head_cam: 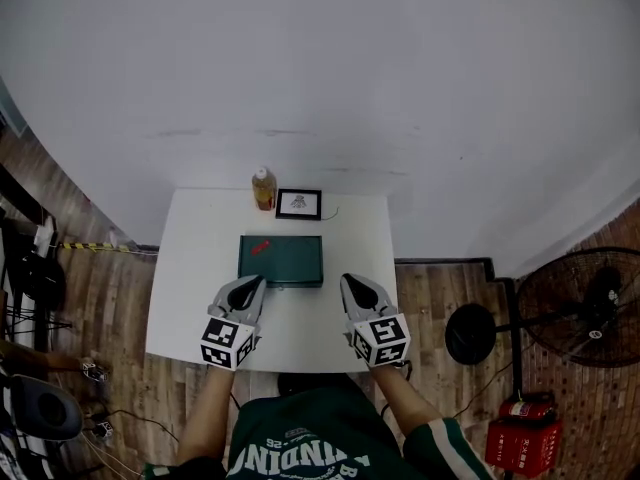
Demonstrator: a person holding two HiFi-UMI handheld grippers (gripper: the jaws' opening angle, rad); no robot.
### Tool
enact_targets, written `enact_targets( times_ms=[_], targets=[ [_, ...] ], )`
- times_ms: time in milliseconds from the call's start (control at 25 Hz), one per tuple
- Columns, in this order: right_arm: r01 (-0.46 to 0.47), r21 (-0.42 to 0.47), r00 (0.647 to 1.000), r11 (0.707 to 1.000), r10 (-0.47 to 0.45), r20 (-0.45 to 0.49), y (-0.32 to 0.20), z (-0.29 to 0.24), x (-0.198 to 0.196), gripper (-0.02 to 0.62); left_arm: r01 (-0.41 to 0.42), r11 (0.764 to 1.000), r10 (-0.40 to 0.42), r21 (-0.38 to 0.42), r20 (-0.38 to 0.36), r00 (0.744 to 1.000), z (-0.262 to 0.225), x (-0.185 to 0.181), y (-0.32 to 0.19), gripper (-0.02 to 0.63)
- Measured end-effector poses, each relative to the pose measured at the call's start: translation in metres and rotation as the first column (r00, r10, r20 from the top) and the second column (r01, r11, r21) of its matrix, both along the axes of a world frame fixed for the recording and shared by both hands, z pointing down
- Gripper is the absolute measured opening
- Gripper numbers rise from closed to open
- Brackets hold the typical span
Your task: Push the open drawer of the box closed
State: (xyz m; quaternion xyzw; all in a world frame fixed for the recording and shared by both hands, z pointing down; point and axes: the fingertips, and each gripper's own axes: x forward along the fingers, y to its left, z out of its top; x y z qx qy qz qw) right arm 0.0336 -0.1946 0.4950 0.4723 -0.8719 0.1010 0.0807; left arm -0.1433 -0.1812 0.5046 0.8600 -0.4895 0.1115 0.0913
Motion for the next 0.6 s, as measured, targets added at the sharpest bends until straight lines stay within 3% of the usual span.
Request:
enact_targets(
  times_ms=[600],
  targets=[
    [-0.015,-0.019,1.000,1.000,0.015,-0.003,-0.008,0.004,0.005,0.002,0.015,0.999,-0.016,-0.041,-0.030,0.999,0.015,0.000,-0.007,0.052]
  ],
)
